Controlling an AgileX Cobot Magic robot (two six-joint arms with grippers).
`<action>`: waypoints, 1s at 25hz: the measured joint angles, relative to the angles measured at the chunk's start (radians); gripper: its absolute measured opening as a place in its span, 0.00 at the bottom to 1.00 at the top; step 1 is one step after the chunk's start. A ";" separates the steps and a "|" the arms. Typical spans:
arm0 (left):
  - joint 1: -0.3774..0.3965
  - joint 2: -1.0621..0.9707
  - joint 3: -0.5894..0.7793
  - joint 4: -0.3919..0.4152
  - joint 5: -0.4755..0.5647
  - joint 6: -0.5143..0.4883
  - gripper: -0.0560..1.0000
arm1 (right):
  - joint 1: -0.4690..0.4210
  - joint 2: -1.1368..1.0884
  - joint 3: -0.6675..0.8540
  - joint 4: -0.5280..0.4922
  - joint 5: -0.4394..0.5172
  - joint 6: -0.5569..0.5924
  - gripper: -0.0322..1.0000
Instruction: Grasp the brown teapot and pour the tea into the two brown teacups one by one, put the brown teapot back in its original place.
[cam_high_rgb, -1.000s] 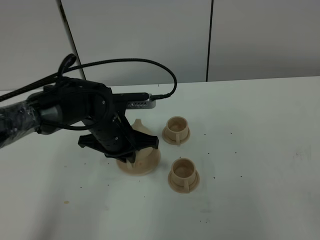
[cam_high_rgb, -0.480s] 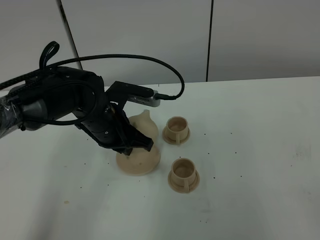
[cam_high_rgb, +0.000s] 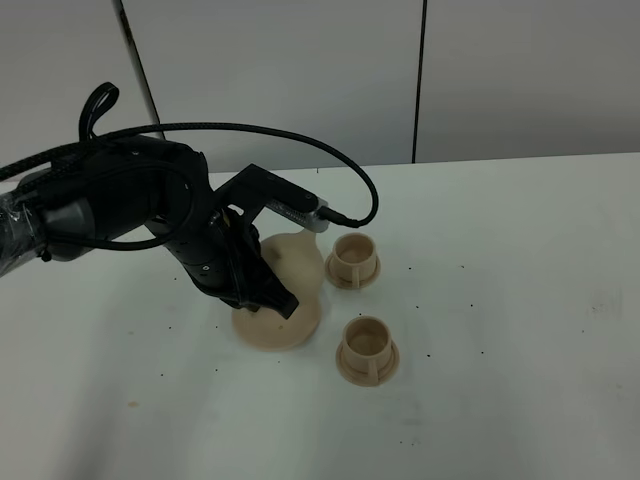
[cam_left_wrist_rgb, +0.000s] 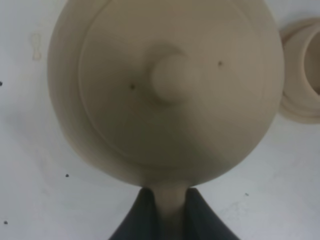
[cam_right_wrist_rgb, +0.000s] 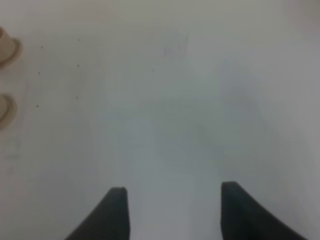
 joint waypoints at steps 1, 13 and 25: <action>0.000 0.000 0.000 0.000 0.000 0.020 0.21 | 0.000 0.000 0.000 0.000 0.000 0.000 0.43; 0.000 0.000 0.000 0.000 -0.043 0.148 0.21 | 0.000 0.000 0.000 0.000 0.000 0.000 0.43; 0.000 -0.031 0.000 0.005 -0.056 0.269 0.21 | 0.000 0.000 0.000 0.000 0.000 0.000 0.43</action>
